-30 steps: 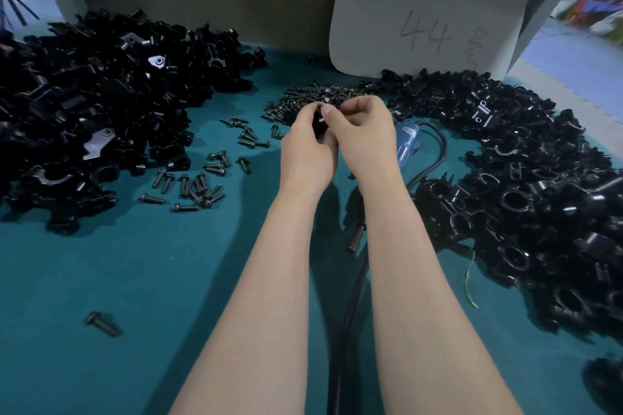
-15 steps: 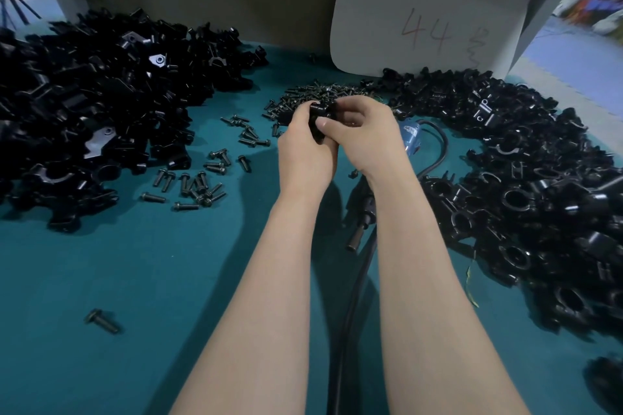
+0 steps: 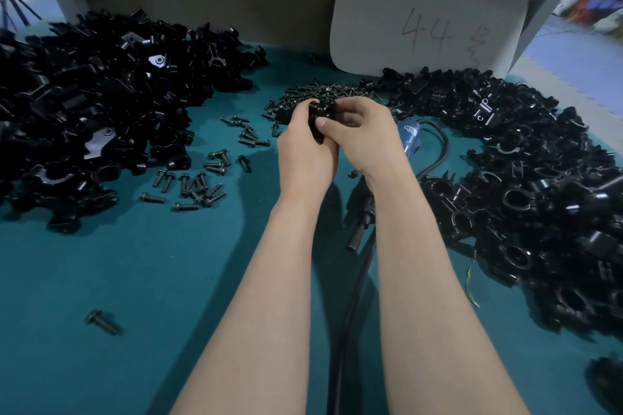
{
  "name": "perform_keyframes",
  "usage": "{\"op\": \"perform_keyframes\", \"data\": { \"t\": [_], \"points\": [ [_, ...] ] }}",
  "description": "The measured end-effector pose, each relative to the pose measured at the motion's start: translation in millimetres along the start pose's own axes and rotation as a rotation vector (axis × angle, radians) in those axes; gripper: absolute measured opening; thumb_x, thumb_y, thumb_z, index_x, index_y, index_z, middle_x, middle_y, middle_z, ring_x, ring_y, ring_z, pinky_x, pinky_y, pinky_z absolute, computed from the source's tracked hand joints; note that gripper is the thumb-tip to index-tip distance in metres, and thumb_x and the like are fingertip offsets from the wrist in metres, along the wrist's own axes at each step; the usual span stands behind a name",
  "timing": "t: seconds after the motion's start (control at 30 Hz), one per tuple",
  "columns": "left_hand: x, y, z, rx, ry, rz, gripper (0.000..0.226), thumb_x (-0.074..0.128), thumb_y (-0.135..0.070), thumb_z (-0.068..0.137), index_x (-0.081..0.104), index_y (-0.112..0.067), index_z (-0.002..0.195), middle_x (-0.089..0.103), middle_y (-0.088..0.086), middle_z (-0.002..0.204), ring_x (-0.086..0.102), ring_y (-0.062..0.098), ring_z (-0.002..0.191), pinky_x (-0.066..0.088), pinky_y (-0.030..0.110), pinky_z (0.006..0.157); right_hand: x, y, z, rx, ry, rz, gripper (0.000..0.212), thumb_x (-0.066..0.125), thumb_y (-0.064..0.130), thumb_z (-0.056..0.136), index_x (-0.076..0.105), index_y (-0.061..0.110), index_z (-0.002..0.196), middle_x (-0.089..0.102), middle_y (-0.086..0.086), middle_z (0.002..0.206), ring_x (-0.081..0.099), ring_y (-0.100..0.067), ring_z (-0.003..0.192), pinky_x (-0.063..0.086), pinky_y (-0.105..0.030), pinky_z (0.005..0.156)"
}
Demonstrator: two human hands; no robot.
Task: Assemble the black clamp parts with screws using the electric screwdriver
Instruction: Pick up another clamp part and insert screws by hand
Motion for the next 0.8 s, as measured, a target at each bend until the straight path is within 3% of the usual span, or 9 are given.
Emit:
{"op": "perform_keyframes", "data": {
  "t": [0.1, 0.23, 0.3, 0.37, 0.47, 0.6, 0.7, 0.8],
  "points": [
    [2.1, -0.4, 0.8, -0.001, 0.011, 0.018, 0.024, 0.053, -0.006, 0.091, 0.059, -0.016, 0.112, 0.065, -0.004, 0.096, 0.06, 0.006, 0.079, 0.044, 0.007, 0.059, -2.5, -1.0, 0.1, 0.024, -0.015, 0.019, 0.026, 0.071, 0.019, 0.084, 0.06, 0.018, 0.107, 0.067, -0.001, 0.108, 0.062, -0.013, 0.101, 0.051, -0.029, 0.09],
    [3.1, 1.8, 0.2, -0.018, 0.015, 0.024, 0.021, 0.052, -0.01, 0.093, 0.057, -0.017, 0.112, 0.063, -0.007, 0.093, 0.057, 0.0, 0.076, 0.042, 0.008, 0.057, -0.9, 0.0, -1.1, 0.022, -0.005, 0.018, 0.03, 0.07, 0.021, 0.084, 0.062, 0.016, 0.113, 0.067, 0.0, 0.107, 0.062, -0.011, 0.101, 0.051, -0.025, 0.088],
    [2.1, 2.8, 1.3, -0.053, 0.001, -0.046, 0.018, 0.054, -0.013, 0.094, 0.058, -0.016, 0.111, 0.065, -0.005, 0.097, 0.062, 0.008, 0.086, 0.049, 0.013, 0.071, -0.4, 0.7, -1.2, 0.008, -0.008, 0.026, 0.018, 0.066, 0.024, 0.088, 0.066, 0.018, 0.104, 0.068, 0.004, 0.1, 0.063, -0.009, 0.098, 0.053, -0.027, 0.088],
    [-3.3, 5.4, 4.7, -0.157, -0.052, -0.215, 0.01, 0.056, -0.015, 0.096, 0.059, -0.013, 0.105, 0.066, 0.001, 0.098, 0.065, 0.018, 0.095, 0.054, 0.029, 0.087, -4.2, 0.2, -0.5, -0.021, -0.072, -0.026, 0.015, 0.058, 0.024, 0.093, 0.067, 0.018, 0.103, 0.067, 0.007, 0.095, 0.063, -0.009, 0.095, 0.051, -0.031, 0.091],
    [-14.2, 10.3, 9.3, -0.36, -0.153, -0.69, 0.004, 0.055, -0.01, 0.097, 0.055, -0.007, 0.094, 0.062, 0.008, 0.09, 0.066, 0.017, 0.078, 0.058, 0.023, 0.076, -7.6, -6.7, 0.2, -0.036, -0.145, -0.24, 0.023, 0.048, 0.015, 0.097, 0.065, 0.017, 0.112, 0.065, 0.003, 0.106, 0.06, -0.014, 0.102, 0.047, -0.029, 0.093],
    [-22.0, 17.2, 13.1, -0.524, -0.25, -1.138, 0.006, 0.055, -0.006, 0.096, 0.051, -0.002, 0.094, 0.055, 0.012, 0.083, 0.06, 0.017, 0.07, 0.058, 0.019, 0.061, 16.1, -16.0, -3.0, -0.041, 0.118, -0.557, 0.037, 0.044, 0.011, 0.096, 0.057, 0.023, 0.129, 0.057, -0.004, 0.132, 0.057, -0.024, 0.112, 0.047, -0.038, 0.095],
    [-20.1, 20.7, 12.3, -0.579, -0.25, -1.215, 0.008, 0.056, -0.006, 0.095, 0.051, -0.002, 0.099, 0.053, 0.012, 0.089, 0.058, 0.018, 0.073, 0.057, 0.02, 0.058, 32.4, -17.9, -4.7, -0.065, 0.303, -0.741, 0.047, 0.044, 0.006, 0.093, 0.049, 0.024, 0.136, 0.053, -0.008, 0.136, 0.052, -0.029, 0.12, 0.046, -0.038, 0.095],
    [-18.6, 22.2, 12.5, -0.598, -0.241, -1.226, 0.007, 0.057, -0.005, 0.094, 0.051, -0.003, 0.097, 0.053, 0.013, 0.09, 0.057, 0.019, 0.073, 0.058, 0.021, 0.06, 34.5, -21.4, -4.6, -0.026, 0.335, -0.865, 0.047, 0.045, 0.004, 0.089, 0.052, 0.019, 0.132, 0.052, -0.011, 0.132, 0.05, -0.032, 0.118, 0.047, -0.04, 0.092]
  ]
}}
Point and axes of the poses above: each hand's wrist, its own z-axis towards the middle knuckle, its own x-axis out of the palm, y = z × x, the point moved 4 cm from there along z, towards the middle knuckle
